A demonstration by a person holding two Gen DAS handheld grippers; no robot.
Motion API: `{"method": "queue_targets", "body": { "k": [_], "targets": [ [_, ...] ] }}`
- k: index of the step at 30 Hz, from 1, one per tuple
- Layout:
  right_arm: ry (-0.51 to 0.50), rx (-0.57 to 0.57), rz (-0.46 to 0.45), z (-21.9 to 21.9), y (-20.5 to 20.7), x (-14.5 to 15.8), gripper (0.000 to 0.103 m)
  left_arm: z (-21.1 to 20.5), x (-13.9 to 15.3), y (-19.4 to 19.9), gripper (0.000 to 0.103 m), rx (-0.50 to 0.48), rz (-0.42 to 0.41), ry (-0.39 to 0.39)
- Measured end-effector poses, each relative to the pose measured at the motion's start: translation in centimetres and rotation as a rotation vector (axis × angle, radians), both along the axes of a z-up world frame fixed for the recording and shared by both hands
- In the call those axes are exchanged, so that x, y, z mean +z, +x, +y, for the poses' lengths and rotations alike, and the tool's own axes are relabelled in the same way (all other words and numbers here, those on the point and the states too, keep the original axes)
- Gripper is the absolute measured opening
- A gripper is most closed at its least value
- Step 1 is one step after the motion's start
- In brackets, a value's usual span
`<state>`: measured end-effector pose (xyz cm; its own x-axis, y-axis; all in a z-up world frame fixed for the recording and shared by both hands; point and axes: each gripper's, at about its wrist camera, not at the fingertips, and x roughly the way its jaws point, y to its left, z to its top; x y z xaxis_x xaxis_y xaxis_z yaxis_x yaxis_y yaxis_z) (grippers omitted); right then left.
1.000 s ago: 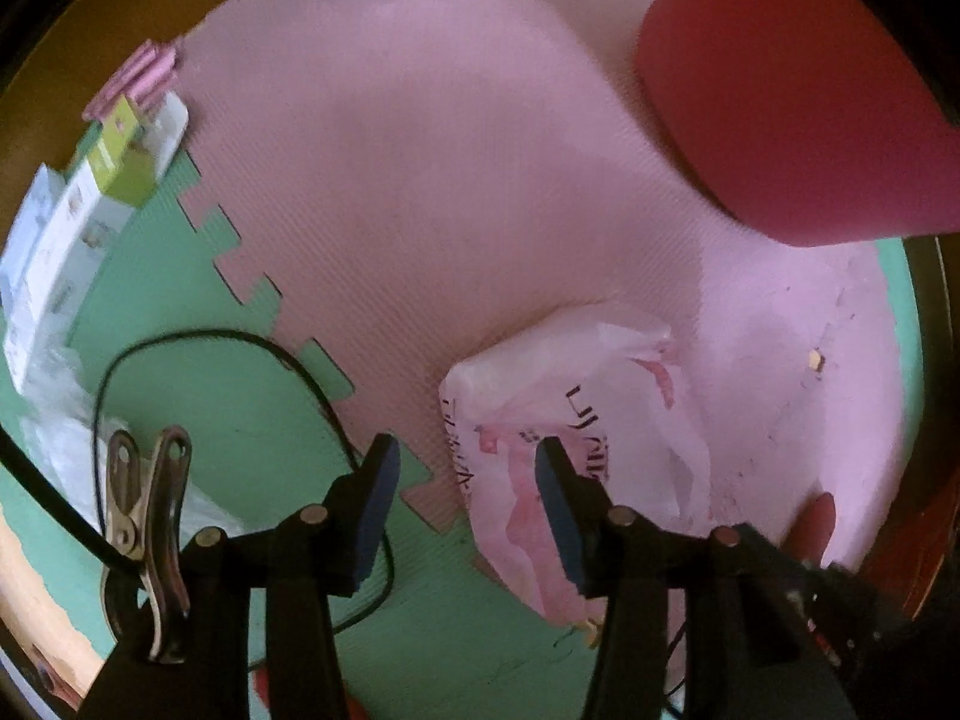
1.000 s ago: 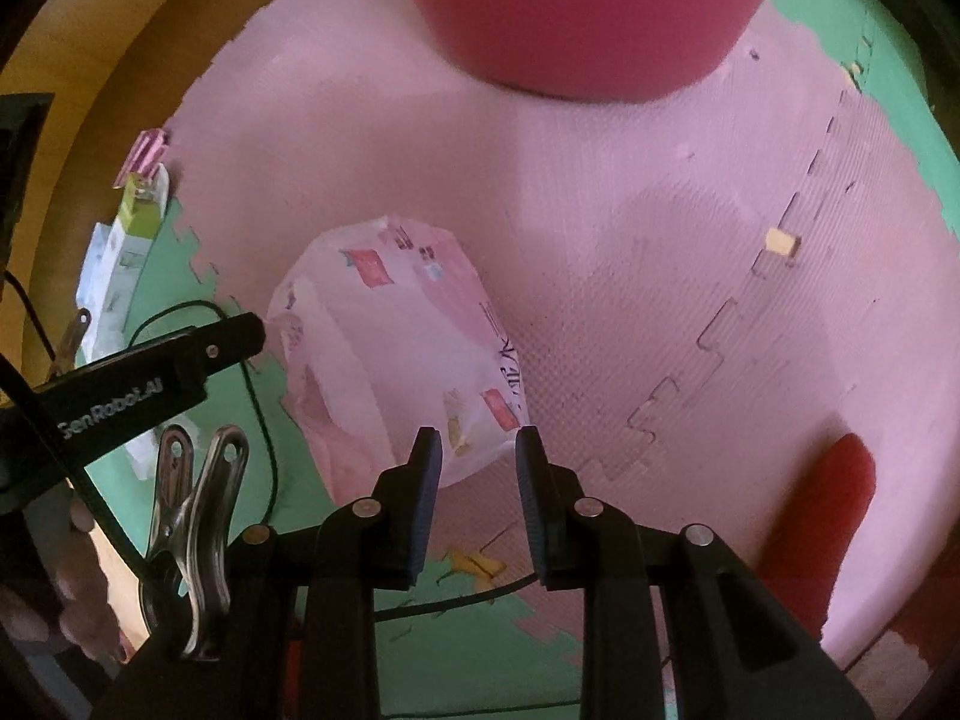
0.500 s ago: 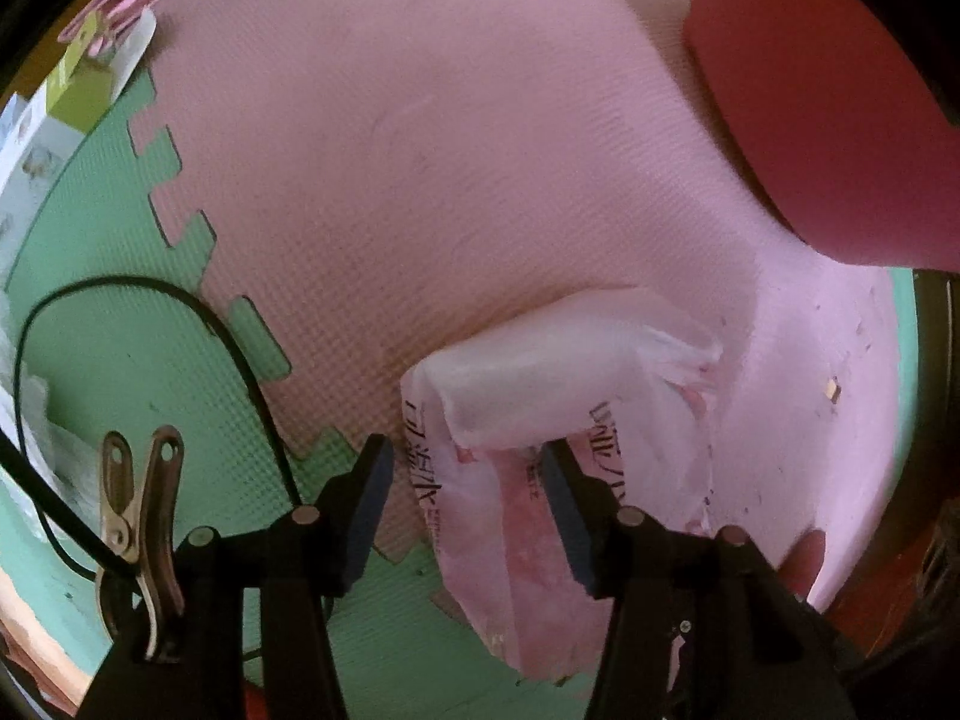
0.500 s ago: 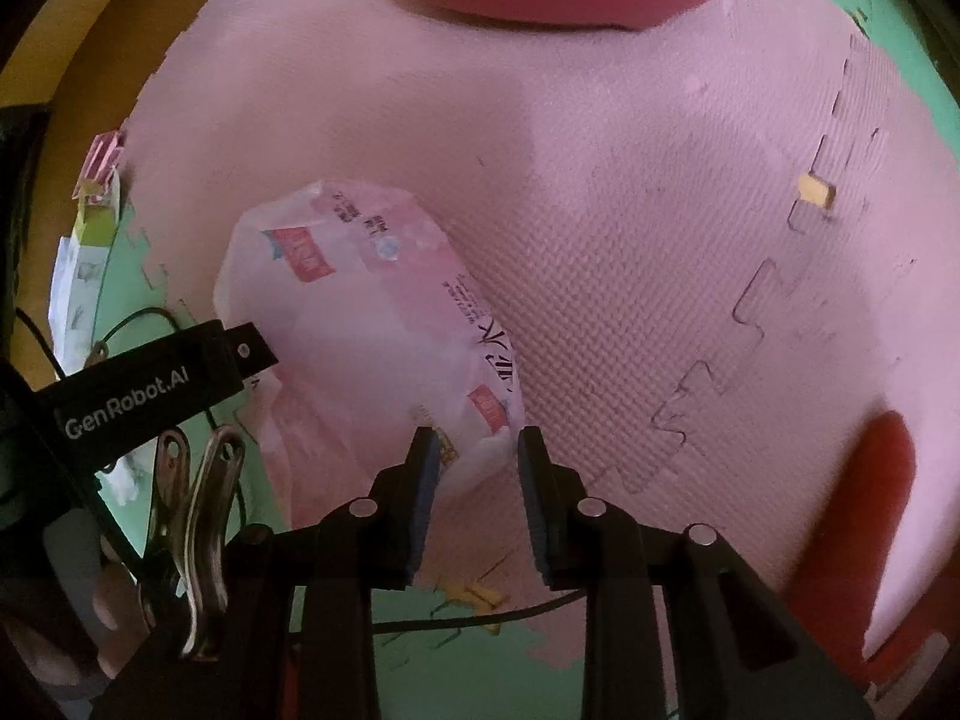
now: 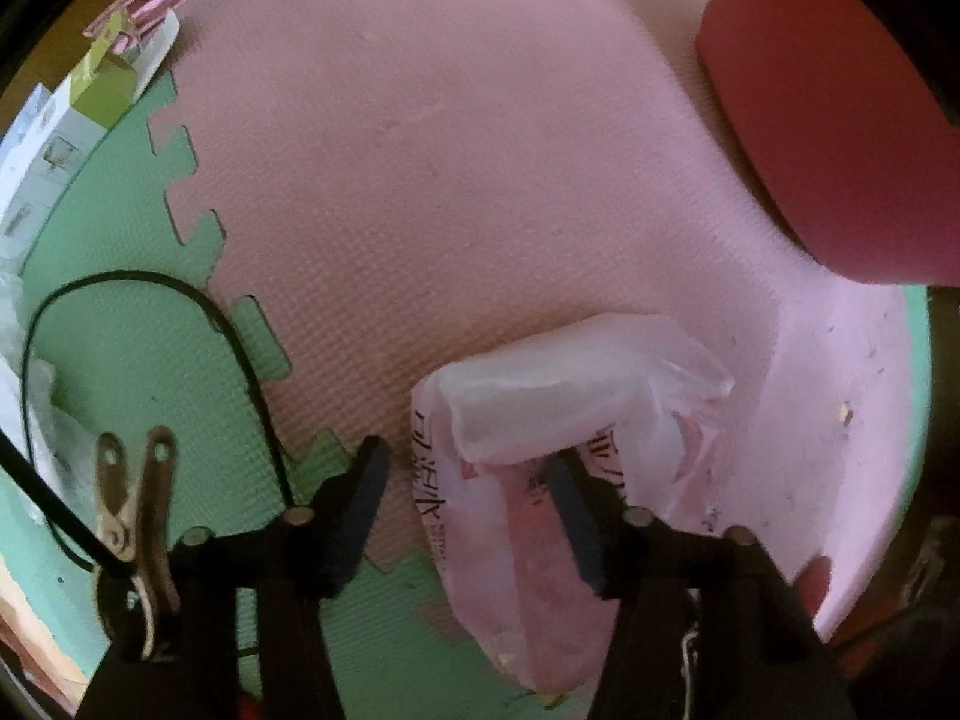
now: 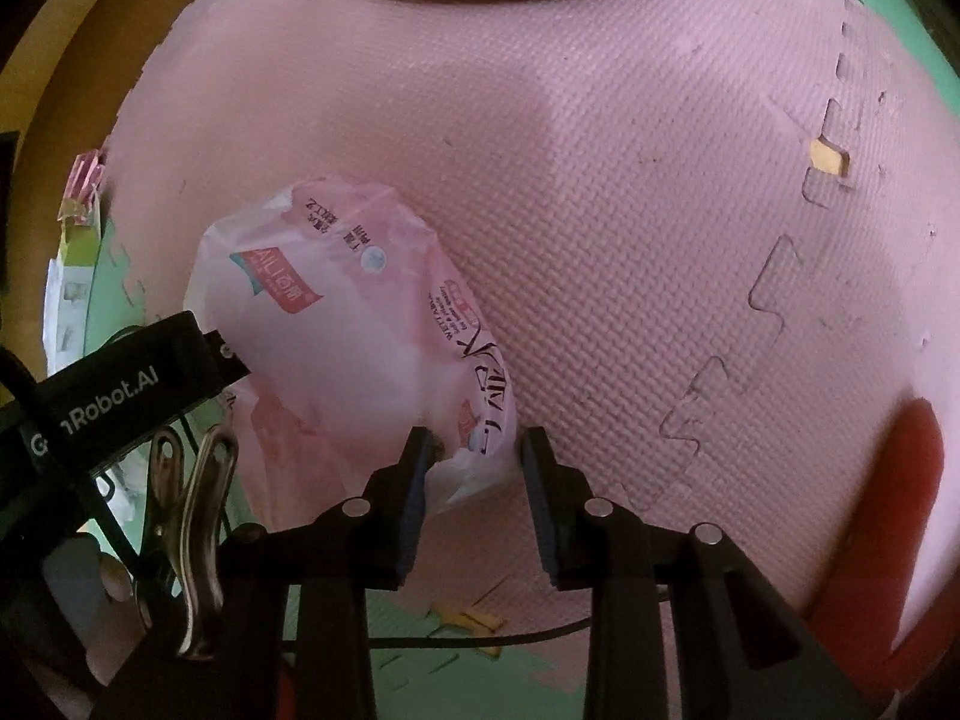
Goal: Collect trash
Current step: 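Lower both grippers onto the pink printed plastic bag and close them, then lift the pink bag with both grippers and carry it over the bucket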
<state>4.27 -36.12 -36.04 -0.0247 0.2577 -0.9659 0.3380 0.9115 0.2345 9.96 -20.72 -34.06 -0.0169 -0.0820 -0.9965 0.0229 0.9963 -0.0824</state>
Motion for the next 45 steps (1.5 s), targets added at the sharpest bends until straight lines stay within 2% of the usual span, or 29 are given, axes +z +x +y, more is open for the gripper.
{"method": "queue_targets", "body": {
  "k": [2,5,10,18,21,27,32,40,45],
  "targets": [
    [-0.016,0.023,-0.004,0.6,0.1,0.2,0.03,-0.4,0.2,-0.2,0.034,-0.024,-0.014,0.013],
    [-0.03,0.046,-0.02,1.3,0.4,0.6,0.022,-1.0,0.6,-0.3,0.022,-0.049,-0.016,0.012],
    [-0.028,0.061,-0.043,1.7,0.6,1.9,0.013,-0.7,1.2,-0.4,0.015,-0.055,-0.01,-0.007],
    [-0.015,0.058,-0.082,1.5,0.7,5.2,0.01,1.2,5.0,-1.0,0.012,-0.031,-0.044,-0.054],
    [-0.012,0.064,-0.11,1.8,0.5,7.6,0.01,1.9,7.1,-1.5,0.011,-0.023,-0.066,-0.068],
    [0.01,0.06,-0.167,1.9,-0.3,9.9,0.01,2.6,12.0,-2.5,0.011,-0.027,-0.131,-0.066],
    [0.015,0.076,-0.238,1.4,-0.7,13.9,0.01,3.9,15.7,-3.0,0.011,-0.011,-0.2,-0.082],
    [0.02,0.072,-0.329,0.9,-1.4,19.6,0.01,3.7,20.7,-3.8,0.011,-0.014,-0.296,-0.114],
    [0.024,0.065,-0.385,0.2,-2.0,23.2,0.01,3.5,25.0,-4.3,0.011,-0.01,-0.356,-0.136]
  ]
}}
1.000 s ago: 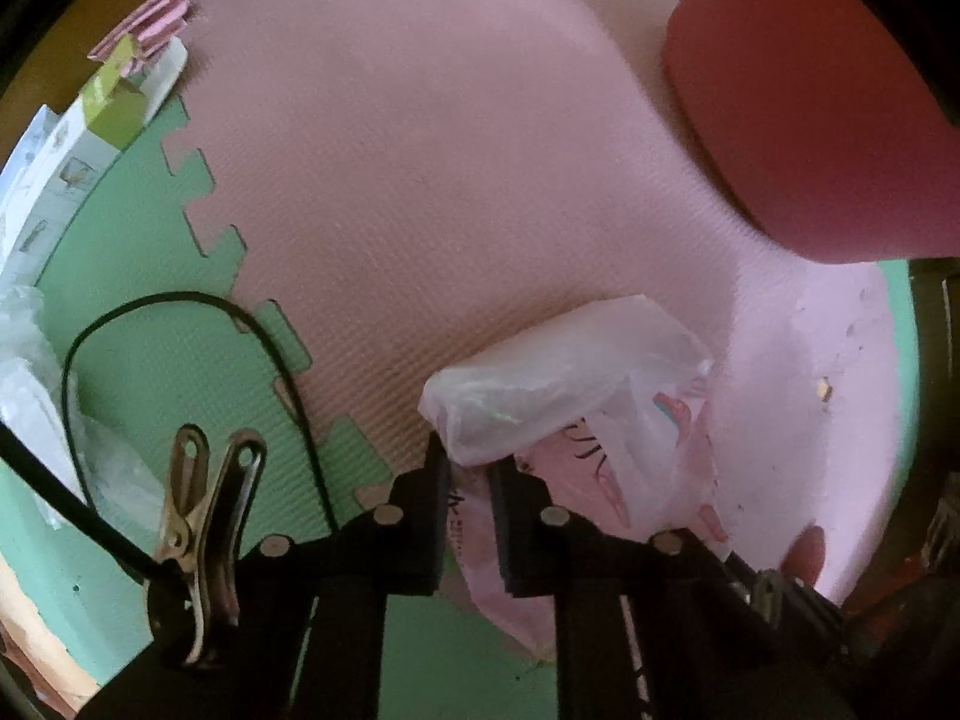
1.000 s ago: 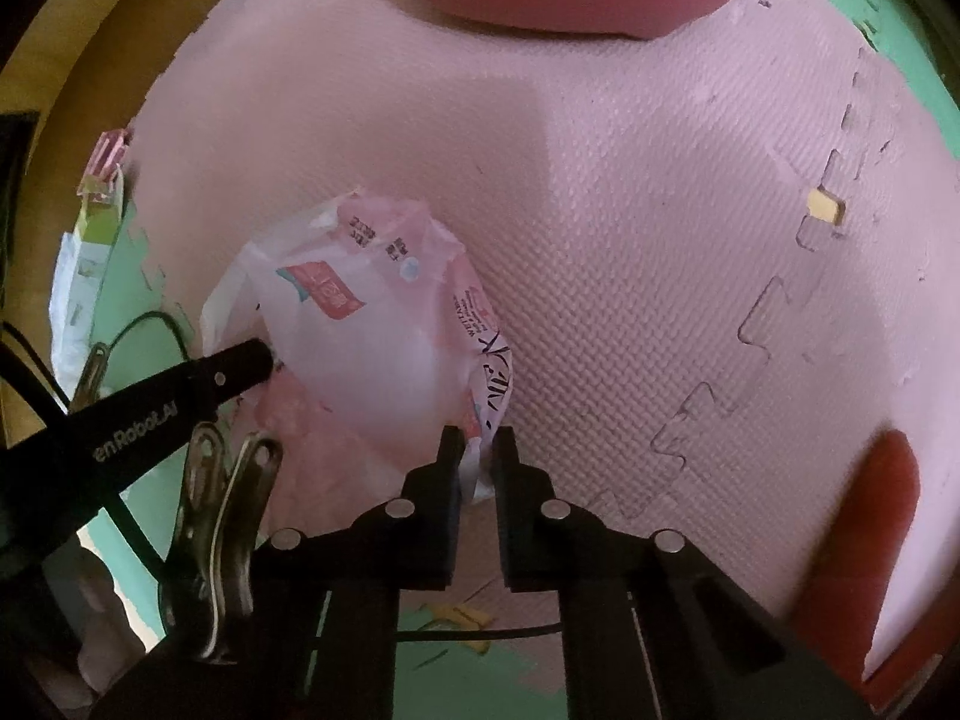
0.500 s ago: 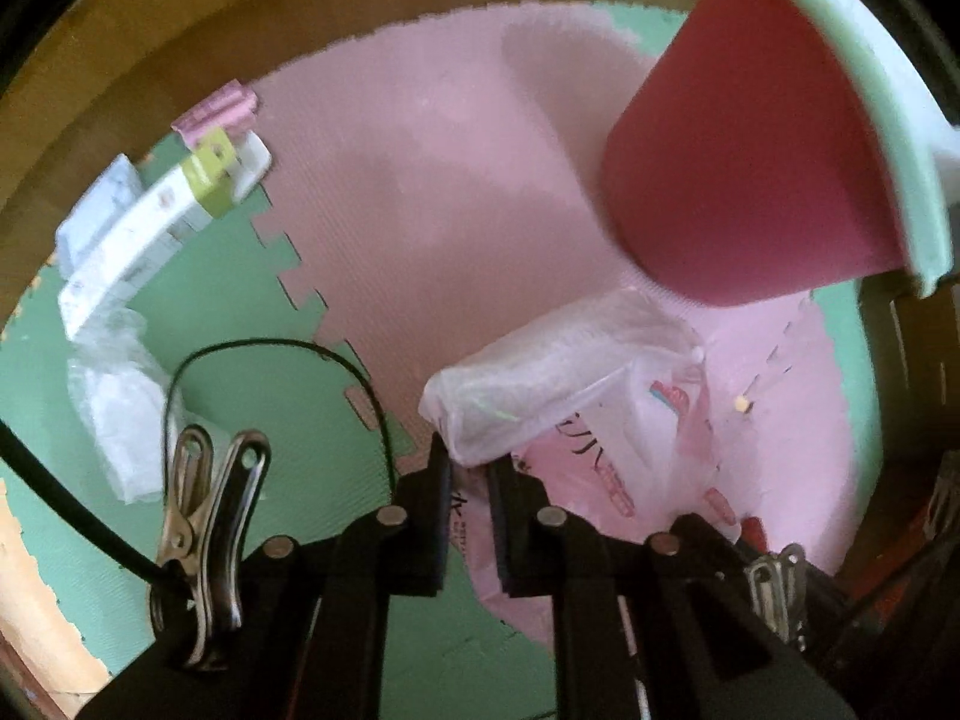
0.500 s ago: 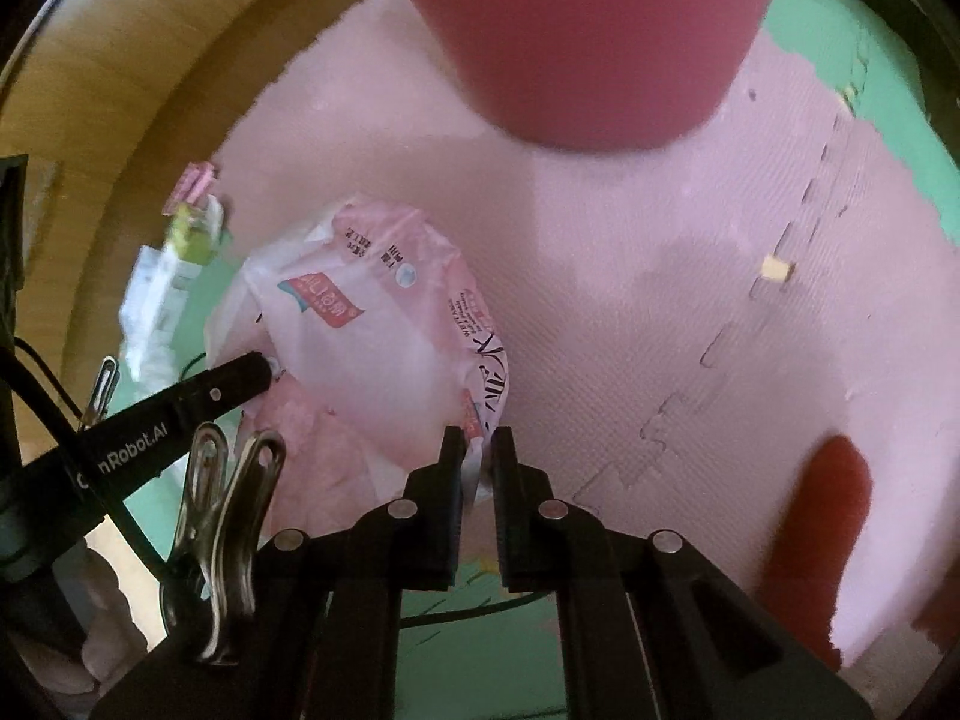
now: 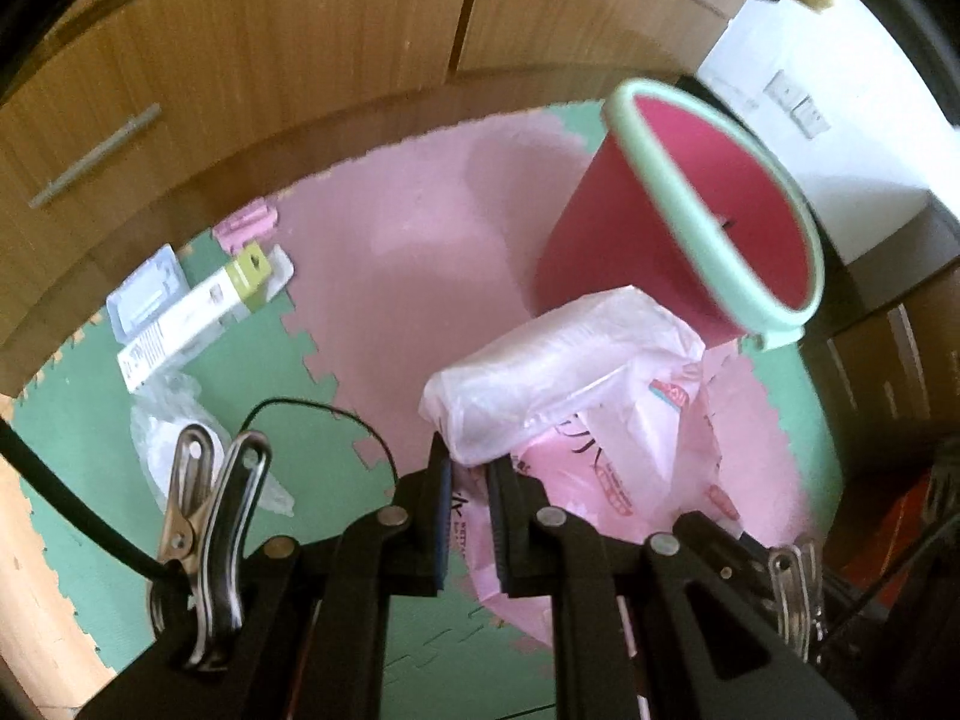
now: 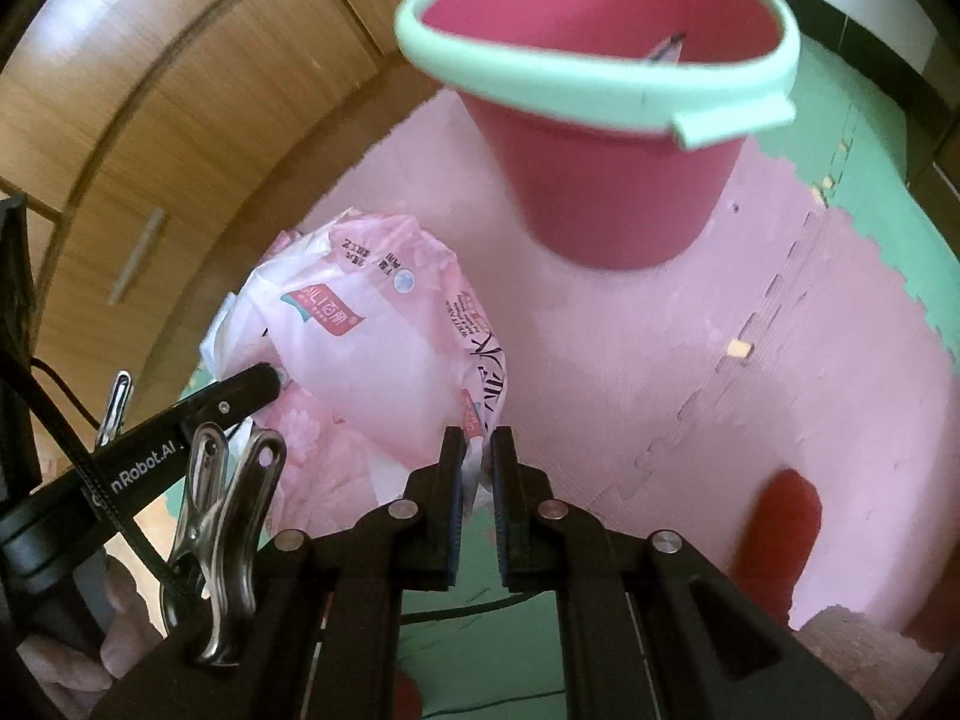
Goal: Collect trash
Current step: 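Lift the pink bag with both grippers and carry it over the bucket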
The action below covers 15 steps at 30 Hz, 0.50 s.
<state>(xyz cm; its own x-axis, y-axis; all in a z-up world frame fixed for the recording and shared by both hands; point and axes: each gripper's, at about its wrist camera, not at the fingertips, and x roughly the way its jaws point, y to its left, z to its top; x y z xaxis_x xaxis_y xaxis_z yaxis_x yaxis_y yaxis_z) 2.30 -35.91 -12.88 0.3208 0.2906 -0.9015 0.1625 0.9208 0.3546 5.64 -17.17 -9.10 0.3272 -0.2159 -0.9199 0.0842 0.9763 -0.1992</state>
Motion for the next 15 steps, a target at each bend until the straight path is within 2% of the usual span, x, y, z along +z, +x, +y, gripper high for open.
{"method": "queue_targets", "body": {
  "k": [7,15],
  "targets": [
    [-0.008,-0.012,-0.102,-1.3,0.0,6.0,0.01,-0.6,5.7,0.1,0.011,0.013,-0.088,-0.079],
    [0.002,-0.101,-0.196,-4.8,-0.4,11.5,0.01,-4.0,11.3,0.1,0.011,-0.039,-0.178,-0.104]
  ]
}}
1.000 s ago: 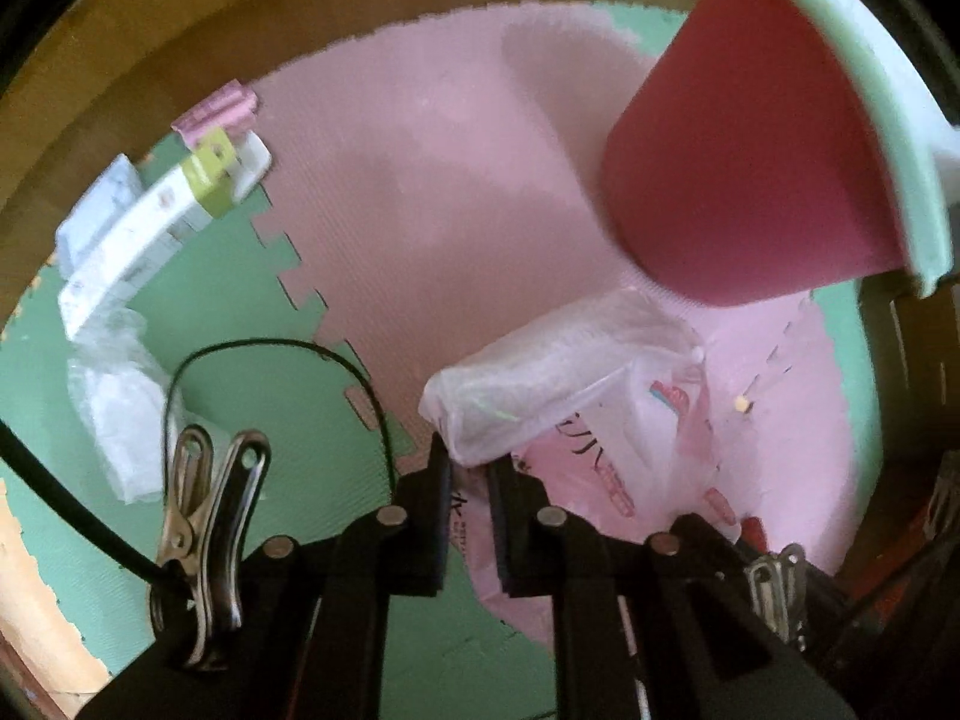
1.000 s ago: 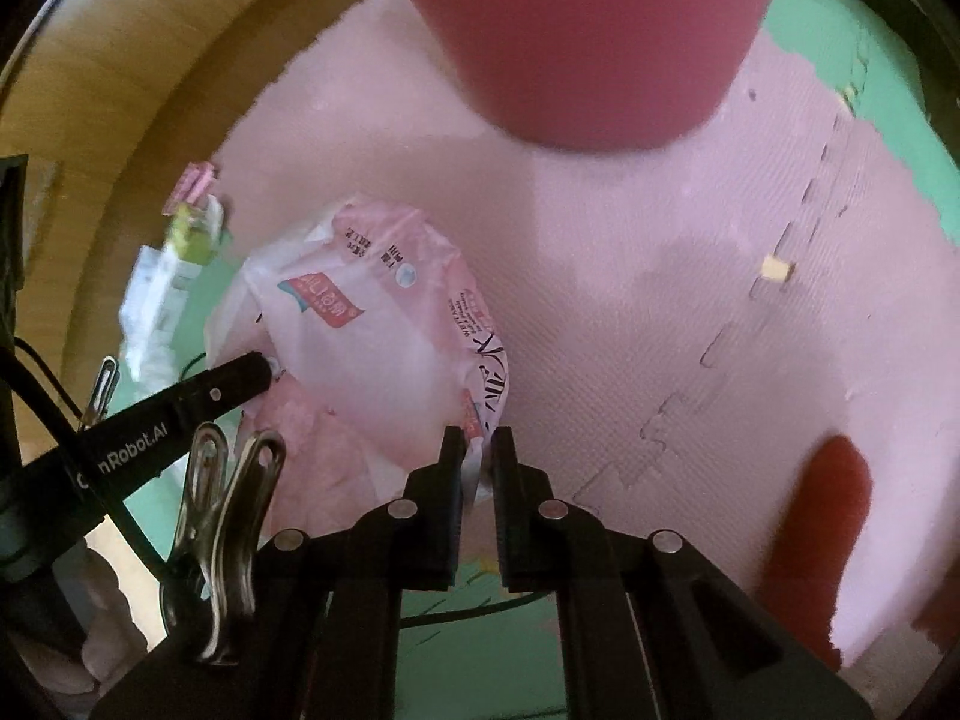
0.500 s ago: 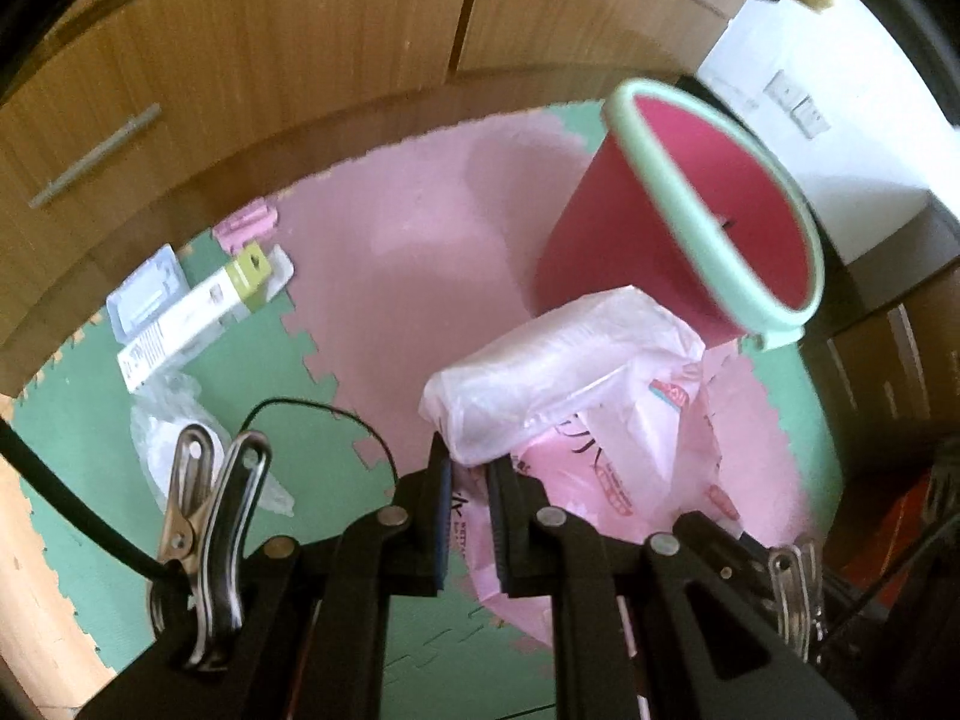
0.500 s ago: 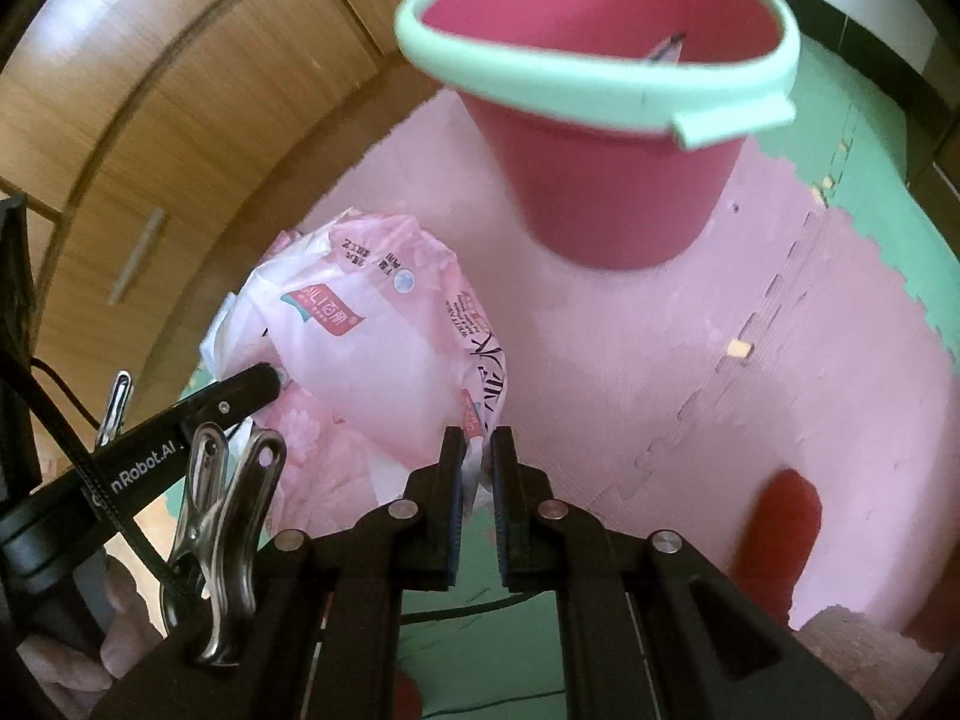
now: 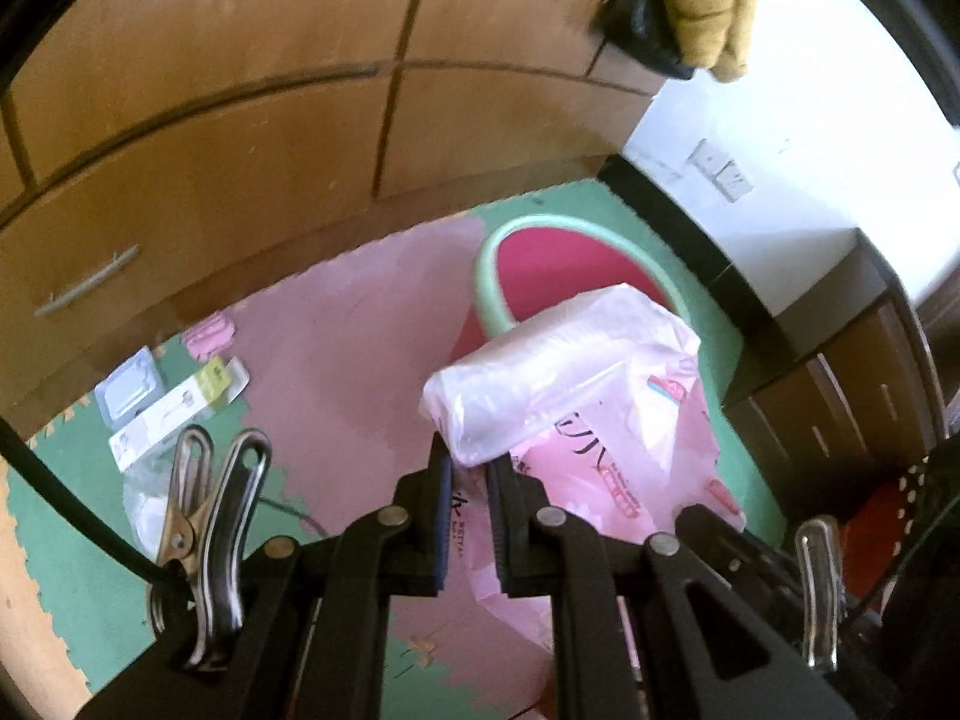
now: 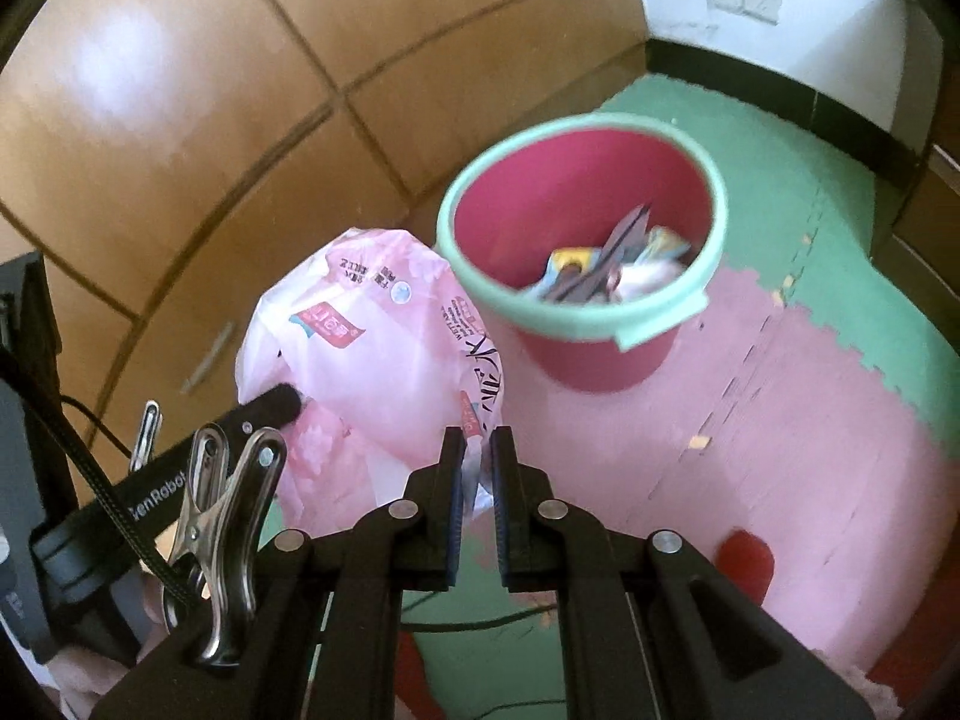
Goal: Collect trash
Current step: 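Lift the pink bag with both grippers and carry it over the bucket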
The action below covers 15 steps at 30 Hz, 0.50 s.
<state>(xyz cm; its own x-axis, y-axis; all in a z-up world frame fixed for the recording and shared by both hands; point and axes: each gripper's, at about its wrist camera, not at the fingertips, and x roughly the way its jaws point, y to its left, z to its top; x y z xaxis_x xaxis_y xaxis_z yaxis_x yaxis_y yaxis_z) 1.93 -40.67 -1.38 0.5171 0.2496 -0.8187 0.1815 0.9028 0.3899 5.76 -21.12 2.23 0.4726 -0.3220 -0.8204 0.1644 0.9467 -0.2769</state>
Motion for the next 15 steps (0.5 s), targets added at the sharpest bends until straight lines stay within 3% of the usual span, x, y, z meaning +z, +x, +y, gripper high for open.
{"method": "queue_targets", "body": {
  "k": [8,15],
  "targets": [
    [0.031,-0.085,-0.073,-4.2,0.2,3.6,0.01,-4.3,4.4,0.6,0.011,-0.045,-0.069,-0.017],
    [0.025,-0.128,-0.103,-7.1,1.1,5.1,0.01,-6.8,5.5,1.8,0.011,-0.076,-0.085,-0.032]
  ]
}}
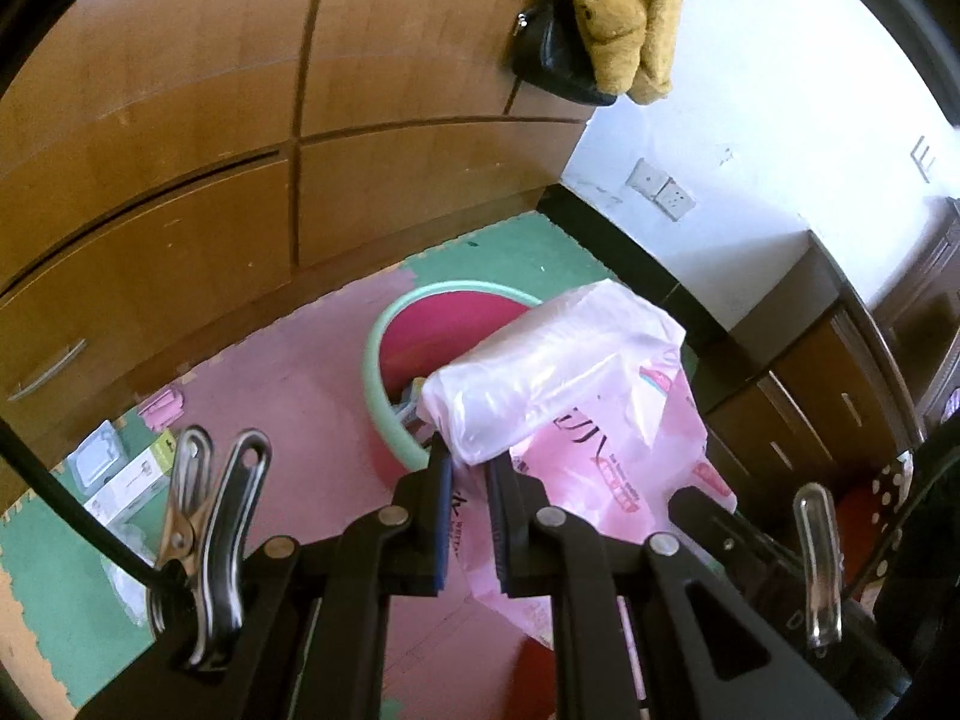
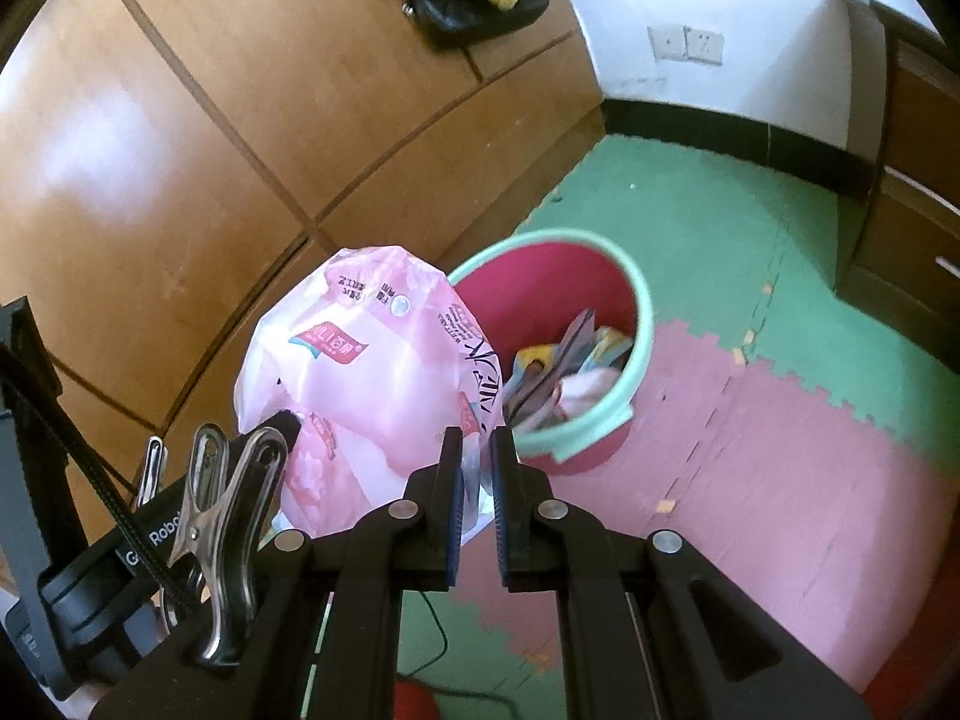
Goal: Collect trash
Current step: 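Lift the pink bag with both grippers and carry it over the bucket, then open both grippers to drop the pink bag into the red bucket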
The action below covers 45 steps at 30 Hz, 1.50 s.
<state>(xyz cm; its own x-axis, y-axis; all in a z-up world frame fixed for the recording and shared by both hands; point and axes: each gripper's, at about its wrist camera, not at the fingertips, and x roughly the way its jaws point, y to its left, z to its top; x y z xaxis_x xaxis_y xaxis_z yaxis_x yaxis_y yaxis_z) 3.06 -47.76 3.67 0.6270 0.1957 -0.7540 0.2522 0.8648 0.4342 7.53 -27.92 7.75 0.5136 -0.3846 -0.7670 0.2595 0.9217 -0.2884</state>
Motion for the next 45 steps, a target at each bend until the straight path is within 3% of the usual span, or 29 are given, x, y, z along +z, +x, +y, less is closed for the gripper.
{"method": "queue_targets", "body": {
  "k": [16,28,45],
  "targets": [
    [-0.029,0.0,0.026,-2.6,4.0,-1.1,0.01,-2.8,-1.4,4.5,0.011,-0.016,0.027,-0.026],
    [-0.039,0.013,0.087,-4.0,7.9,-4.9,0.01,-4.2,-4.6,8.0,0.011,-0.012,0.064,-0.054],
    [-0.059,-0.012,0.164,-3.9,12.5,-10.0,0.01,-5.9,-10.1,13.8,0.011,0.003,0.128,-0.03]
  ]
}}
